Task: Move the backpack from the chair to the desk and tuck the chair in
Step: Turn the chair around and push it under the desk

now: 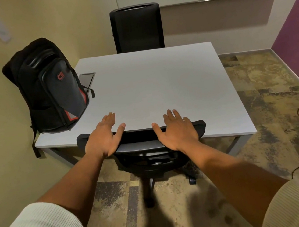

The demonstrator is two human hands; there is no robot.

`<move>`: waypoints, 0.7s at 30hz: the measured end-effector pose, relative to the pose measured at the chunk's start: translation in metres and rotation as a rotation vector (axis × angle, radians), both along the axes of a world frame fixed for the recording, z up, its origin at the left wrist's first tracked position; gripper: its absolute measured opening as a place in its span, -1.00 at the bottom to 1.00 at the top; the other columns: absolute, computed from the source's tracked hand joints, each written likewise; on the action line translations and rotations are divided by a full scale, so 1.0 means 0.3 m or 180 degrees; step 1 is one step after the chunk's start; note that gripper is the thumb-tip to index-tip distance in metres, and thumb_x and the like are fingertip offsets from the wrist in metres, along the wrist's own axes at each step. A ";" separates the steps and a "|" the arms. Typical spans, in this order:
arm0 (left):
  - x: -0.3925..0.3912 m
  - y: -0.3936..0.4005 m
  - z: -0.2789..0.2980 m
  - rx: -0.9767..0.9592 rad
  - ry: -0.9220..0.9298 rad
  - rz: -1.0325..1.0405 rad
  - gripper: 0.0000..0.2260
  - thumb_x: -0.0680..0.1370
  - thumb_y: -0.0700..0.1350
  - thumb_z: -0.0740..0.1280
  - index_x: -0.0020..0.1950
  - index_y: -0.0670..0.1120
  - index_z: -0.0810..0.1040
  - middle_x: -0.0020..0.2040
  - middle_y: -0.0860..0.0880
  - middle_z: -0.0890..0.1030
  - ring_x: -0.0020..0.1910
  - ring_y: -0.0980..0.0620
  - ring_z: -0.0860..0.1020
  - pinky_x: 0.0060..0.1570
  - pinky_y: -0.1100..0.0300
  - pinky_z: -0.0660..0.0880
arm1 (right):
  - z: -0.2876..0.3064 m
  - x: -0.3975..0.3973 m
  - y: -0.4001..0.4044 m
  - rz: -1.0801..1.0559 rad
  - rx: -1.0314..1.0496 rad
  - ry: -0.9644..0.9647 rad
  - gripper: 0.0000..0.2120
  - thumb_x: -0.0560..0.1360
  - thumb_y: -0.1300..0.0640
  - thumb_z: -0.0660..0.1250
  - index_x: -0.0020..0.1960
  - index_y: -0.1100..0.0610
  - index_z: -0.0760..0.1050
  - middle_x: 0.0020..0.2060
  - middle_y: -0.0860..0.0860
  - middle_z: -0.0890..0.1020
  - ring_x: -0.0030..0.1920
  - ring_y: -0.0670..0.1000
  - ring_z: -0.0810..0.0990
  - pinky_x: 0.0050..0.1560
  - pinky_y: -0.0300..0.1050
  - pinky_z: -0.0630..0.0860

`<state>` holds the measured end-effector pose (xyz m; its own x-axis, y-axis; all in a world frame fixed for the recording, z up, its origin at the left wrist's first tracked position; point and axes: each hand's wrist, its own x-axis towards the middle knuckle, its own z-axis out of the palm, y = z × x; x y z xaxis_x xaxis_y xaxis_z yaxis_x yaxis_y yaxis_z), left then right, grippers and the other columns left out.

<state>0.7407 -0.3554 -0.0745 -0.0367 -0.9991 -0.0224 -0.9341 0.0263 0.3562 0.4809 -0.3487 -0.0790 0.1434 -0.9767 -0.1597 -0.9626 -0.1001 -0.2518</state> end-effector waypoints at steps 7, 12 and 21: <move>0.005 -0.020 -0.002 0.0066 -0.0003 -0.0085 -0.32 0.64 0.36 0.00 0.67 0.04 0.13 0.67 0.00 0.16 0.65 -0.08 0.11 0.56 -0.12 0.17 | 0.000 0.001 -0.003 -0.0011 -0.0035 0.0004 -0.16 0.55 -0.40 -0.25 0.61 0.13 0.08 0.62 0.06 0.03 0.61 0.07 -0.10 0.56 0.16 0.00; 0.006 -0.017 0.009 0.0073 0.0064 -0.0078 -0.35 0.65 0.34 0.02 0.67 0.06 0.13 0.68 0.02 0.14 0.65 -0.09 0.12 0.55 -0.12 0.18 | 0.001 0.009 -0.006 -0.0073 -0.0095 0.0042 -0.16 0.54 -0.40 -0.26 0.61 0.14 0.07 0.62 0.07 0.02 0.61 0.06 -0.10 0.56 0.15 0.00; 0.015 -0.033 0.014 0.0174 0.0099 -0.0195 -0.37 0.67 0.30 0.03 0.68 0.02 0.12 0.68 0.01 0.12 0.66 -0.08 0.08 0.57 -0.07 0.12 | -0.001 0.023 -0.008 -0.0248 -0.0061 0.0212 -0.15 0.53 -0.40 -0.27 0.61 0.14 0.03 0.63 0.05 -0.02 0.60 0.03 -0.17 0.56 0.17 -0.11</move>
<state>0.7452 -0.3652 -0.0702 -0.0992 -0.9923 -0.0747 -0.9198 0.0628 0.3874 0.4880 -0.3512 -0.0792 0.0565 -0.9875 -0.1475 -0.9822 -0.0284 -0.1857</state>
